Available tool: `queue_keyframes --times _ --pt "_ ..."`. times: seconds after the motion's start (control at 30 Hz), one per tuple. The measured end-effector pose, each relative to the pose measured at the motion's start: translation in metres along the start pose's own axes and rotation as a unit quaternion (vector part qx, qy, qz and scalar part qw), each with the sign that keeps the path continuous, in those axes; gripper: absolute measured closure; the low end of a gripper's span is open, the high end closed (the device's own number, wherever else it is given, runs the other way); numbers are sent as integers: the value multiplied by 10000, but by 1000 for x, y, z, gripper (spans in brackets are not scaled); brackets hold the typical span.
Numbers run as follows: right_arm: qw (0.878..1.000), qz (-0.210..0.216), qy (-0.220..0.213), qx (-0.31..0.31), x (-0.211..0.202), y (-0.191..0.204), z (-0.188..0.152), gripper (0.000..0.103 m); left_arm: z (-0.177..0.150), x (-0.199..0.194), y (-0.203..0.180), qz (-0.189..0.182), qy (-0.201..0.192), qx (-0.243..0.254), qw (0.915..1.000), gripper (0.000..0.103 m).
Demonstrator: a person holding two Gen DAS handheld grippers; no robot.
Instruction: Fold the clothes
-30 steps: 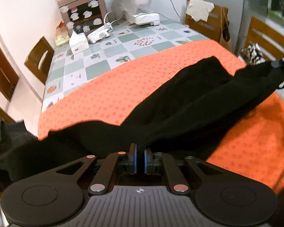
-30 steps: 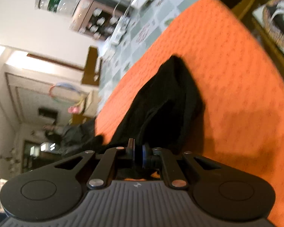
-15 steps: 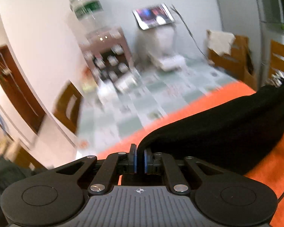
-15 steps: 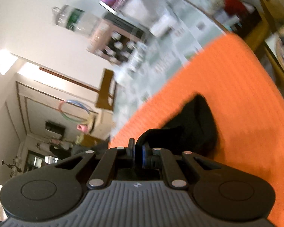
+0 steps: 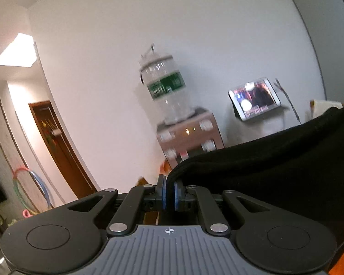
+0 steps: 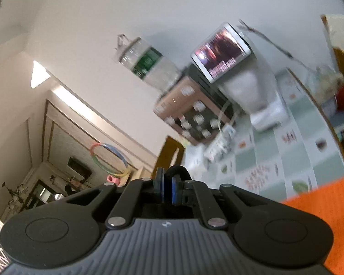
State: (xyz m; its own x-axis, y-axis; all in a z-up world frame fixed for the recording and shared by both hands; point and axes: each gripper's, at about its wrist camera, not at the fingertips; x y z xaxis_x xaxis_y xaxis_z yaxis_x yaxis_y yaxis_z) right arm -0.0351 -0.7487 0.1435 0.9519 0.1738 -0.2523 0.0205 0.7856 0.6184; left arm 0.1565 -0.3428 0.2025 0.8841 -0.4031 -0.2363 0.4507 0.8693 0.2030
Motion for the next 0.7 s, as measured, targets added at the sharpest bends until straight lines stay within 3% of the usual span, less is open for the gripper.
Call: queue_keyframes --times 0.2,0.3,0.5,0.6,0.7 --pt "9983 39 -269 -508 -24 18 45 96 22 -45 1 -527 -265 -148 9982 94" --pt "9978 -82 -155 -645 -53 9 32 96 3 -79 -11 -1003 -187 91 9947 94" --pt "9971 -532 437 -325 -103 -39 -49 96 -62 -119 -49 -1940 839 434 9764 94" --pt "9947 -758 690 -73 -131 -58 -103 96 -96 -140 -64 -2329 1369 654 9606 94" --pt "9917 -897 900 184 -163 -72 -160 96 -128 -163 -73 -2752 1877 890 9387 94"
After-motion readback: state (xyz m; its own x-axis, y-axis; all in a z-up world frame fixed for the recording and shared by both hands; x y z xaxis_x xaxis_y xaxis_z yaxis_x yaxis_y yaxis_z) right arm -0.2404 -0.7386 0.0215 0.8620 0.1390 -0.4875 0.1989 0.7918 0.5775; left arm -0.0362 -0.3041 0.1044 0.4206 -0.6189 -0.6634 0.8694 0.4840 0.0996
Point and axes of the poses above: each gripper's, at about its wrist camera, not at the fingertips, and x roughly the way its jaws point, y to its left, z to its top, and after that the axes turned 13 degrees about -x, right-handed
